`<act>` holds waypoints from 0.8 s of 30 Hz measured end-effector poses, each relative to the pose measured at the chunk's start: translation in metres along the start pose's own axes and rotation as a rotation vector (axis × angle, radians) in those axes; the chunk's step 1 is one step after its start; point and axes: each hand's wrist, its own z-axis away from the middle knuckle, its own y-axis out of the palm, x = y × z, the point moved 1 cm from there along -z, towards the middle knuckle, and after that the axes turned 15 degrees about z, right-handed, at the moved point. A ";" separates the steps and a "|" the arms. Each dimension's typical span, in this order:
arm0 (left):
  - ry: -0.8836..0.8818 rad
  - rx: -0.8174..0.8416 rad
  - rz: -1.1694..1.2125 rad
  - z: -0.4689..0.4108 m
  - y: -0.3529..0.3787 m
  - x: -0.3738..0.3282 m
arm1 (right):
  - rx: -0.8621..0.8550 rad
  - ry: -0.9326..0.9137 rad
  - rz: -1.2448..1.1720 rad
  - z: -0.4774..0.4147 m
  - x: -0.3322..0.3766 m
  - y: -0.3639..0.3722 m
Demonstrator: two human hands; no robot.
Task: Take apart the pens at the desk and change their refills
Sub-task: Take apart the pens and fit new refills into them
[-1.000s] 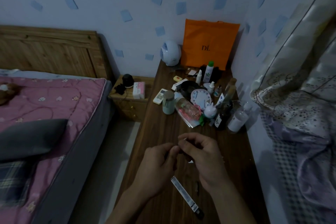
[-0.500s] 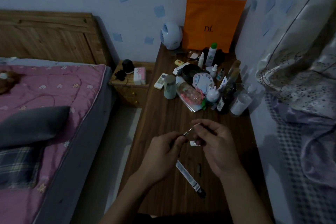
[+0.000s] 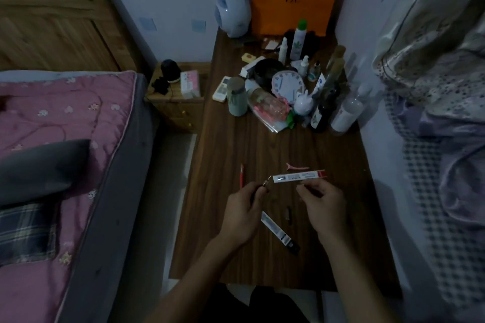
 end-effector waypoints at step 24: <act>-0.308 0.016 -0.072 0.011 0.057 0.120 | 0.041 0.125 0.624 -0.026 -0.132 0.074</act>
